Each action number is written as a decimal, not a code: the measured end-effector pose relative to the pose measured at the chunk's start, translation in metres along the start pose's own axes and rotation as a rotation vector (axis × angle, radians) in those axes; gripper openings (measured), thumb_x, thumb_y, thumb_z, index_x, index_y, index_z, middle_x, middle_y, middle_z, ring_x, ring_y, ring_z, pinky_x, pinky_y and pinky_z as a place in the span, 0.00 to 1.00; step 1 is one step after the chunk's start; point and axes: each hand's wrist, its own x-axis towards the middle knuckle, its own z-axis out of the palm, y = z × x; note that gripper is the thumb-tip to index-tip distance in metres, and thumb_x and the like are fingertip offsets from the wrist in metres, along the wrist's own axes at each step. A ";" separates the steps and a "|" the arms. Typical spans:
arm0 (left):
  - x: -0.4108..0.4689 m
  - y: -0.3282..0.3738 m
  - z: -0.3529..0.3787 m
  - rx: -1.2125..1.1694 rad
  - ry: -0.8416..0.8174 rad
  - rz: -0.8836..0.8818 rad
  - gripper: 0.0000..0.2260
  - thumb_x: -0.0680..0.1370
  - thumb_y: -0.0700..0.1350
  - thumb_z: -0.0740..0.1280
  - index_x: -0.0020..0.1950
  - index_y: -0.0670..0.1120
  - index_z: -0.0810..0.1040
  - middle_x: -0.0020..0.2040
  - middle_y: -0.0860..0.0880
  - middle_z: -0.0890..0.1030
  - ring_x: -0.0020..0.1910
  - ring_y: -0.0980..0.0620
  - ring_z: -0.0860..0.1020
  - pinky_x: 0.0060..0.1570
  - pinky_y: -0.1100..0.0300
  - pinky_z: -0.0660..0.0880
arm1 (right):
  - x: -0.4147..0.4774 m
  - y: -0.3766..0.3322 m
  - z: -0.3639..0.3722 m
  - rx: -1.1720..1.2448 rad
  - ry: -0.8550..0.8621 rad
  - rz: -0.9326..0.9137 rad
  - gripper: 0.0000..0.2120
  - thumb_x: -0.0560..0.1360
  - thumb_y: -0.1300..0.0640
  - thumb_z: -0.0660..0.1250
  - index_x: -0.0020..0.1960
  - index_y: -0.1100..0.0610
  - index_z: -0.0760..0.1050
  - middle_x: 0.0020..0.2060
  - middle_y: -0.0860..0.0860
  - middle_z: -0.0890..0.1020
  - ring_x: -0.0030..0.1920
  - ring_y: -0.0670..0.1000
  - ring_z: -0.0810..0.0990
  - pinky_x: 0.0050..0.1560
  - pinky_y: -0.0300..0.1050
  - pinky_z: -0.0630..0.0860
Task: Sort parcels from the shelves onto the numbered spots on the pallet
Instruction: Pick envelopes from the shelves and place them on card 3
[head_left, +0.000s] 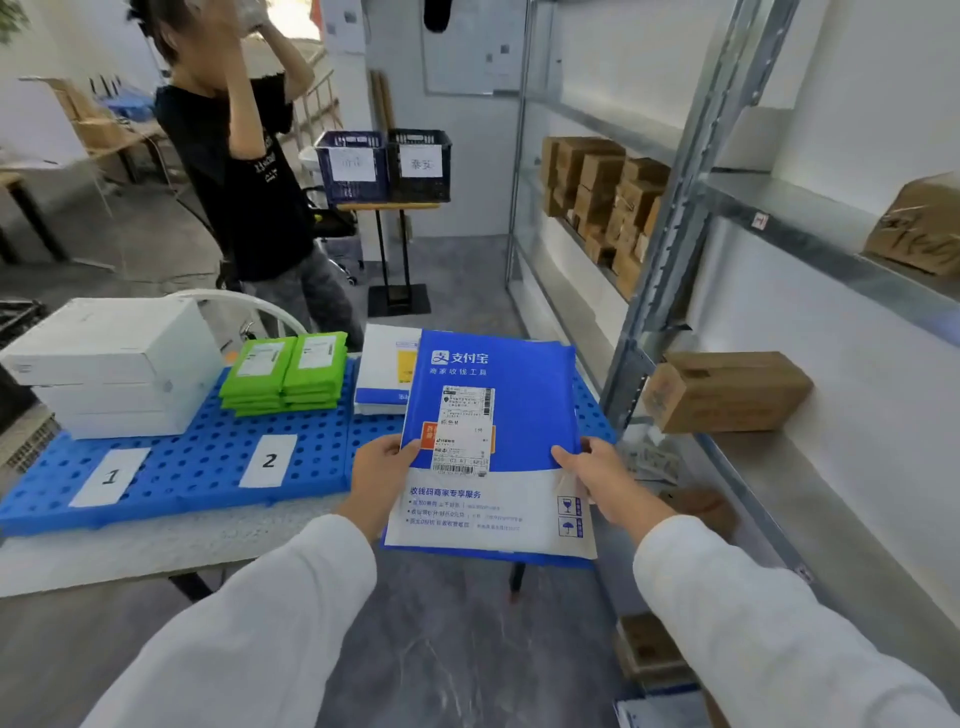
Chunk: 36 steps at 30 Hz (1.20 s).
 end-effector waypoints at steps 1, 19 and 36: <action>0.012 0.000 -0.004 -0.006 0.018 -0.003 0.07 0.78 0.45 0.68 0.46 0.42 0.82 0.43 0.46 0.85 0.42 0.45 0.84 0.48 0.44 0.81 | 0.011 -0.006 0.009 -0.016 -0.023 -0.003 0.20 0.76 0.53 0.69 0.64 0.56 0.67 0.56 0.53 0.80 0.51 0.55 0.82 0.55 0.58 0.79; 0.304 0.018 -0.061 -0.027 0.008 -0.080 0.07 0.78 0.46 0.68 0.46 0.44 0.80 0.42 0.45 0.85 0.41 0.44 0.84 0.45 0.44 0.81 | 0.244 -0.119 0.173 -0.122 -0.057 0.064 0.21 0.76 0.54 0.68 0.66 0.60 0.70 0.54 0.54 0.81 0.50 0.55 0.82 0.54 0.55 0.79; 0.437 0.020 -0.022 0.048 0.097 -0.254 0.06 0.79 0.45 0.66 0.45 0.44 0.78 0.42 0.47 0.82 0.40 0.48 0.82 0.42 0.54 0.80 | 0.413 -0.150 0.210 -0.260 -0.177 0.140 0.14 0.77 0.55 0.66 0.60 0.61 0.73 0.54 0.55 0.81 0.51 0.55 0.81 0.51 0.51 0.78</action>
